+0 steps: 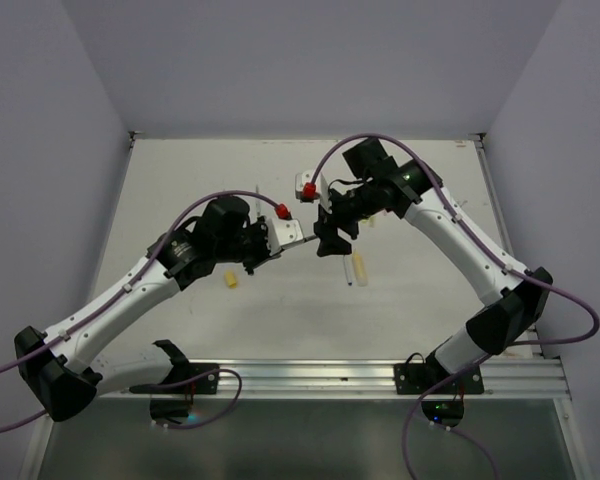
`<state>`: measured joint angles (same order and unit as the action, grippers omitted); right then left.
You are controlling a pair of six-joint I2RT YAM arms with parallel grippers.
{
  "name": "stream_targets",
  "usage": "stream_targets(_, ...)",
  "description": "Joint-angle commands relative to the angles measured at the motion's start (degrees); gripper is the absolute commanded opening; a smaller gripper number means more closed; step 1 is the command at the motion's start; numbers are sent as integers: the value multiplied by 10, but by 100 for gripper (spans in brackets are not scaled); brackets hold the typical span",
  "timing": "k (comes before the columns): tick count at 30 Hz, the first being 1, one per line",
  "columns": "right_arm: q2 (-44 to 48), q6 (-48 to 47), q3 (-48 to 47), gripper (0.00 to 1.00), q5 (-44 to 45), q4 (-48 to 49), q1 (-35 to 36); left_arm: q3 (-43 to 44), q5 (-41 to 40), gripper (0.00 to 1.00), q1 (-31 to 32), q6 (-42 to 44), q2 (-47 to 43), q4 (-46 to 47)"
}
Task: Open the pen caps
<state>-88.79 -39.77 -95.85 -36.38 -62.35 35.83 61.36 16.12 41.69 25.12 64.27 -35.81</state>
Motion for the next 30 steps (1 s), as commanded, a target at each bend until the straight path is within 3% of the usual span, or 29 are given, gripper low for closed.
stream_targets(1,-19,2,-30,70,-19,-28,0,29,17,0,-1,15,7,-13)
stream_targets(18,-60,16,-51,38,-27,-31,7,36,14,0,-1,21,16,-12)
stream_targets(21,-62,17,-54,28,-24,-36,13,39,12,0,-1,22,17,-13)
stream_targets(25,-62,19,-51,4,-25,-35,13,39,10,0,-1,18,10,-5)
stream_targets(28,-52,30,-39,0,-25,-22,13,26,-7,8,0,7,-4,14)
stream_targets(30,-37,40,-18,0,-23,-2,13,15,-22,20,-1,-1,-18,28)
